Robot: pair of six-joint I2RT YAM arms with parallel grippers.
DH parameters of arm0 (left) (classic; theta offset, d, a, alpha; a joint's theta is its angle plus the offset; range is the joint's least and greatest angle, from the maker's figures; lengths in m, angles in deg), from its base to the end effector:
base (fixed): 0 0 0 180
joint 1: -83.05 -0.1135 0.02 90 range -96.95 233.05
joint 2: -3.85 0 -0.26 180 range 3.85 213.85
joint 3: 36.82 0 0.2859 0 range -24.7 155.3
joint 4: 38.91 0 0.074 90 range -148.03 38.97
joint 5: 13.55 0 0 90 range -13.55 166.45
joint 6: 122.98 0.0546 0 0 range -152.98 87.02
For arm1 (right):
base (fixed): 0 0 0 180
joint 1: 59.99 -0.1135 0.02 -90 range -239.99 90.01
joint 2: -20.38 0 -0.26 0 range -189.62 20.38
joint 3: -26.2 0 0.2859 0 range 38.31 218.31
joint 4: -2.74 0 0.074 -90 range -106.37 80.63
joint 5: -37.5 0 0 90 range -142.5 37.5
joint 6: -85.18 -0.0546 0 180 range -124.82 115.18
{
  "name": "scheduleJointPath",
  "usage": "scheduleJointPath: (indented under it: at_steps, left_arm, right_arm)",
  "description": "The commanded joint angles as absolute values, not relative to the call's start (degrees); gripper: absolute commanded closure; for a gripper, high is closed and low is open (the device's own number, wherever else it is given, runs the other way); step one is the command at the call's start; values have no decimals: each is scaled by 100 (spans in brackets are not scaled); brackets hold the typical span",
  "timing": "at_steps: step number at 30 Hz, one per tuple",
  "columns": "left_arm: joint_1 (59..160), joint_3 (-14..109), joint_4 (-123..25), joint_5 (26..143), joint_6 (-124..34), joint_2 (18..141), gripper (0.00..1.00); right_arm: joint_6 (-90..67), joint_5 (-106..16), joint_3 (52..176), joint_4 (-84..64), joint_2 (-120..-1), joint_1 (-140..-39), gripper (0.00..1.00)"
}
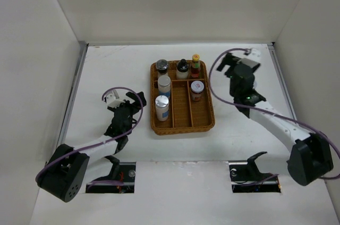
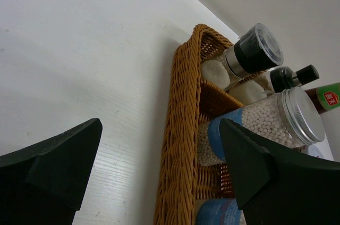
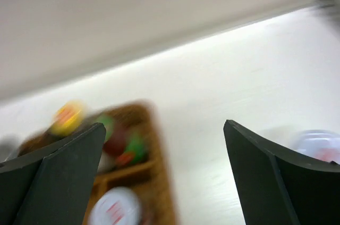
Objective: Organize the condiment bottles
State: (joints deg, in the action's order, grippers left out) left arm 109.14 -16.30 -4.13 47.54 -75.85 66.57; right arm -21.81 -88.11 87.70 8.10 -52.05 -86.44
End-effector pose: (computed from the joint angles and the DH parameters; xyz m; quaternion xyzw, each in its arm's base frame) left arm 0.2212 -0.0789 0.1368 -0.2691 0.6958 -0.2071 0.6329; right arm 0.3186 0.1230 0.2957 0.1466 0.7197 0.0264 0.6781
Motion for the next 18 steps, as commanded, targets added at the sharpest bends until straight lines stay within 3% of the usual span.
scheduleJointPath:
  at_steps: [1,4,9,17,18]
  left_arm:
    - [11042,-1486,-172,4736,-7587,6547,5]
    - [11060,-1477,-172,4753,-7595,6608,5]
    - [11122,-1424,-128,4779,-7604,6766,5]
    - [11140,-1442,-93,4824,-7613,6749,5]
    - [11140,-1442,-93,4824,-7613,6740,5]
  right_arm:
    - [-2398,-10030,8288,541,-5170,-7754,0]
    - [-2556,-9848,8269,66,-5379,-7103,0]
    - [-2529,-8565,8551,-296,-5907,-6724,0]
    - [-2687,-8317,8709,-305,-6689,-6451,0]
    - [-2740,-8317,8709,-261,-6716,-6451,7]
